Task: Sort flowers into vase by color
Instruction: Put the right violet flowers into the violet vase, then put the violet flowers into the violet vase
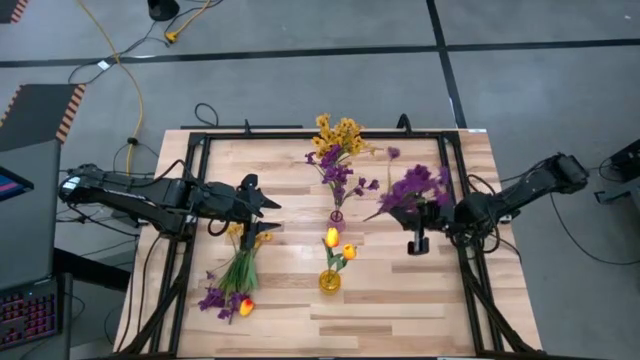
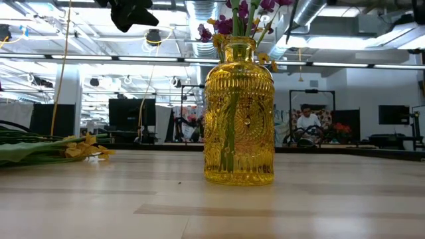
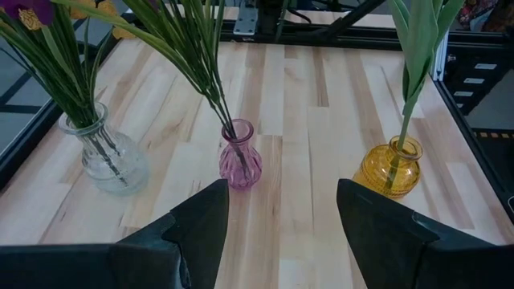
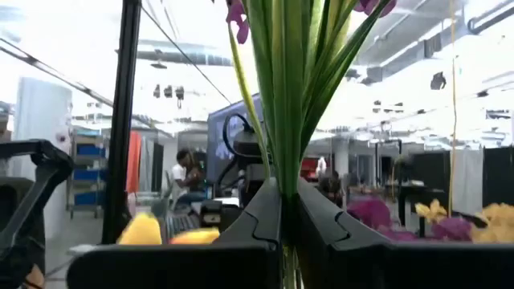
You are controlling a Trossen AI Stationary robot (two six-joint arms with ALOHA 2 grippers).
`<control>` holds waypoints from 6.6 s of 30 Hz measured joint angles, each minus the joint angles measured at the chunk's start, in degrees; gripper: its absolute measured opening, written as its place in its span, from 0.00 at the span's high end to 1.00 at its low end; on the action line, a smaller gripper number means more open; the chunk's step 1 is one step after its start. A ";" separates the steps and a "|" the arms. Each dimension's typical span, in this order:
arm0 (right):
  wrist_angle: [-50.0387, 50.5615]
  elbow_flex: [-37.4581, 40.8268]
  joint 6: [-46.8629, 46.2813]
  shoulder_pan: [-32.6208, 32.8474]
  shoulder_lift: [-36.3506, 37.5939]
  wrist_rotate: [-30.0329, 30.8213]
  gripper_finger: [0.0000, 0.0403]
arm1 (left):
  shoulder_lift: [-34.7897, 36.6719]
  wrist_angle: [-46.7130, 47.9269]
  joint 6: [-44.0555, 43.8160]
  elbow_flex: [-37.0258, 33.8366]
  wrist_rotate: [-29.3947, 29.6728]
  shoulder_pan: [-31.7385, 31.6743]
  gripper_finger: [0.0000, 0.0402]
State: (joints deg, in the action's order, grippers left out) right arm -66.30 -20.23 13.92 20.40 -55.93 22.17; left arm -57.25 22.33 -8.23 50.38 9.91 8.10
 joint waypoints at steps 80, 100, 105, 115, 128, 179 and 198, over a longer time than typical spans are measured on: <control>-12.92 -5.40 -5.52 -11.56 -32.49 -5.13 0.84 | 0.00 -0.85 0.04 -0.01 1.44 0.02 0.45; -10.58 -5.38 -7.33 -11.56 -32.47 -5.14 0.42 | 0.00 -0.83 -1.00 -0.02 1.42 0.00 0.45; -10.34 -5.38 -7.48 -11.49 -32.47 -5.14 0.40 | 0.00 -0.84 -1.18 0.00 1.42 0.00 0.45; -6.23 -5.38 -7.55 -11.49 -32.42 -4.06 0.40 | -0.01 -0.83 -1.65 -0.02 1.03 0.02 0.45; 2.18 -5.38 -9.56 -11.51 -27.82 -2.39 0.40 | 0.00 -0.83 -1.66 -0.01 0.98 0.02 0.45; 55.74 -5.40 -18.48 -14.07 2.40 -2.55 0.40 | 0.00 -0.82 -1.66 -0.01 1.01 0.02 0.45; 87.28 -5.42 -18.46 -14.54 21.37 -2.71 0.50 | 0.04 5.75 -10.10 0.83 0.48 0.00 0.45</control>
State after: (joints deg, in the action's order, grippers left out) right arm 20.98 -25.65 -4.54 5.86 -34.57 19.46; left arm -57.21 28.08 -18.33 51.21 10.39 8.10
